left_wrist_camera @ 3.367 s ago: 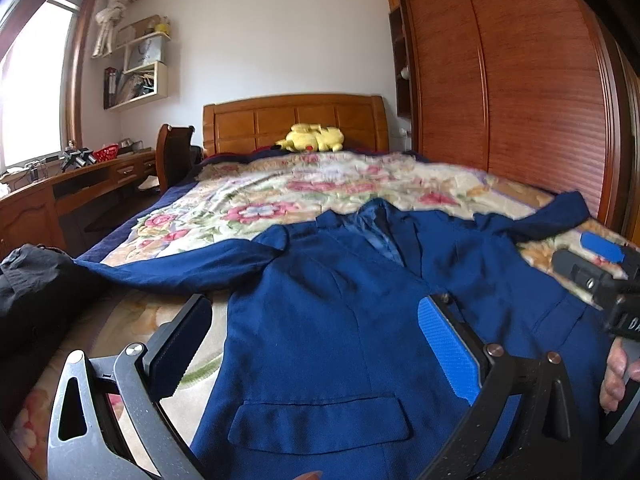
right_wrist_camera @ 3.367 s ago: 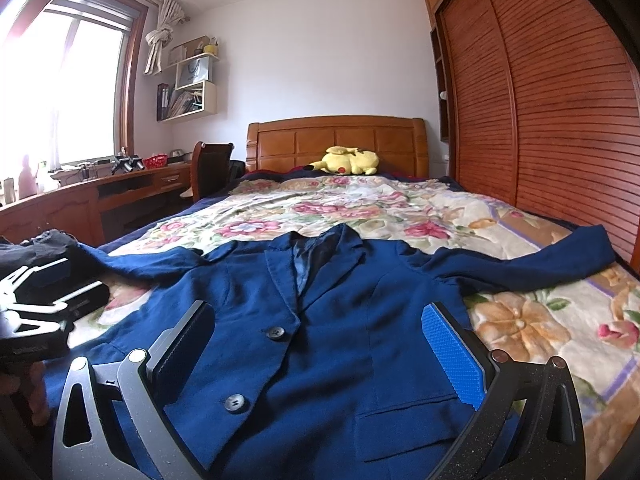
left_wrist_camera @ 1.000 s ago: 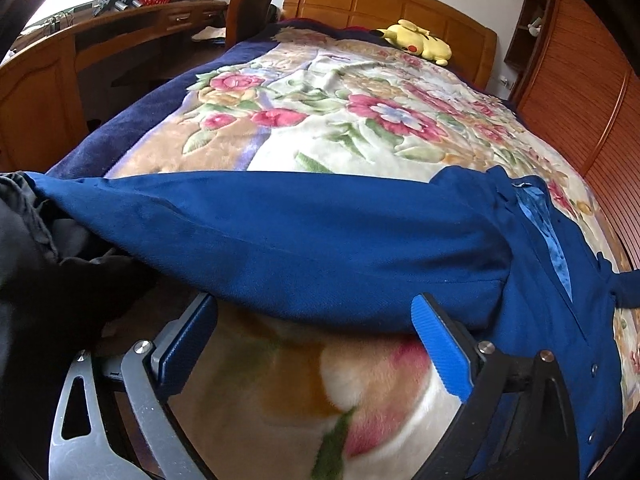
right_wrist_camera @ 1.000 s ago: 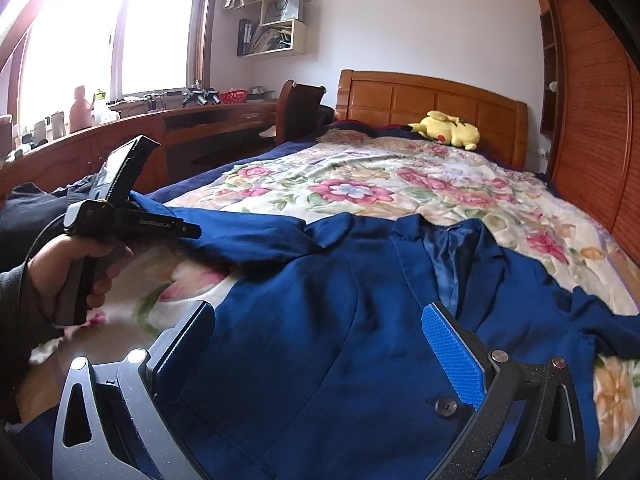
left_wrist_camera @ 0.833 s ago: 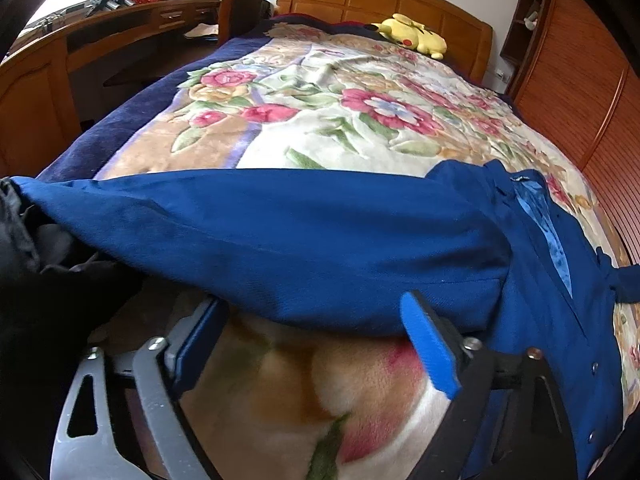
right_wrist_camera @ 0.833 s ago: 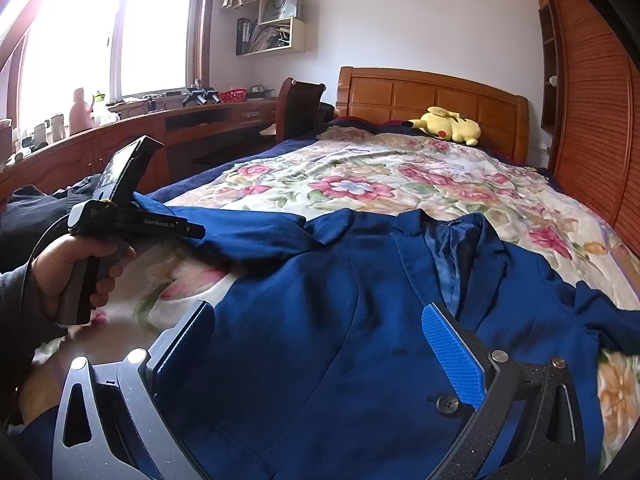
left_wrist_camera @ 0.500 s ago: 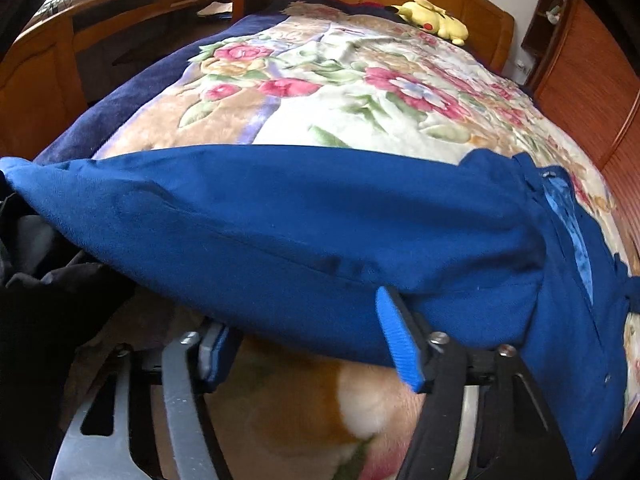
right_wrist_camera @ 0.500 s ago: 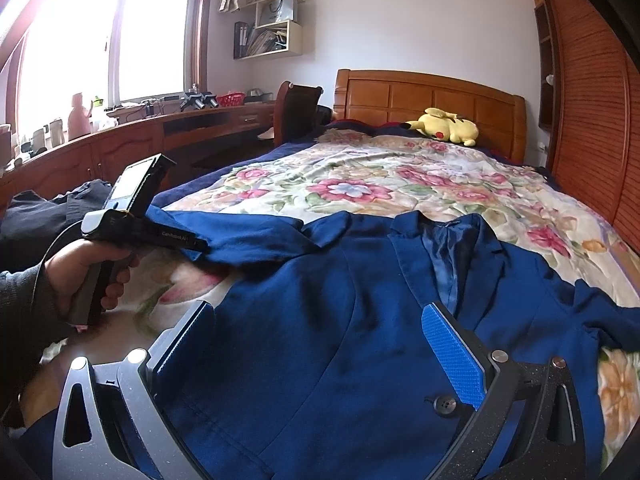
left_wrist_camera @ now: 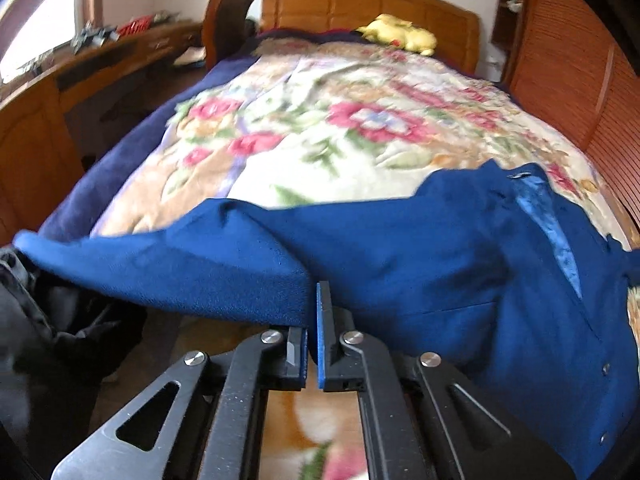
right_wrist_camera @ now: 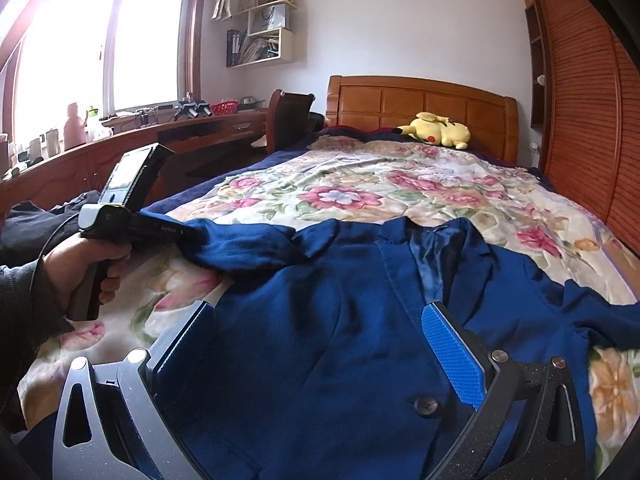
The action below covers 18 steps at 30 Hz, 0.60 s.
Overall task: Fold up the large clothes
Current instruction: 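Fold the gripped side panel over the jacket body and open the left tool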
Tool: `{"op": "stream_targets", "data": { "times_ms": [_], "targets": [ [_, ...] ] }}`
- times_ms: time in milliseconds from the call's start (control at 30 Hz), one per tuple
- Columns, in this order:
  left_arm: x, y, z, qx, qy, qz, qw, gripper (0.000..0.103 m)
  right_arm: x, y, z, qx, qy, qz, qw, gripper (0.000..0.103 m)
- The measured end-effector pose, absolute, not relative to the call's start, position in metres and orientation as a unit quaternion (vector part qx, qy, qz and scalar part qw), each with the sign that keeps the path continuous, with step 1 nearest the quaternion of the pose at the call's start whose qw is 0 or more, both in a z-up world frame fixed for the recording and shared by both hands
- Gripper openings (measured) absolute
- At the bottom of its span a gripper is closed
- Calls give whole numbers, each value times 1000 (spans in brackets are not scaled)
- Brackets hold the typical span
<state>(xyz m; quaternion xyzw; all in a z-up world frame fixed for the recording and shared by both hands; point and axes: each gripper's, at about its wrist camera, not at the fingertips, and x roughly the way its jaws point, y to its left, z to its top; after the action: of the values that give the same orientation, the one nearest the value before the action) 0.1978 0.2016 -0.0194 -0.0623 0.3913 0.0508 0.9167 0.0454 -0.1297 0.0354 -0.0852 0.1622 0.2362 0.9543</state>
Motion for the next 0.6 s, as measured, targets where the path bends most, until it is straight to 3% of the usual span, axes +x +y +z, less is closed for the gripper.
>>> {"op": "stream_targets", "data": {
  "times_ms": [600],
  "targets": [
    [168,49,59,37,339,-88,936,2,44,-163,42,-64,142,175,972,103]
  ]
}}
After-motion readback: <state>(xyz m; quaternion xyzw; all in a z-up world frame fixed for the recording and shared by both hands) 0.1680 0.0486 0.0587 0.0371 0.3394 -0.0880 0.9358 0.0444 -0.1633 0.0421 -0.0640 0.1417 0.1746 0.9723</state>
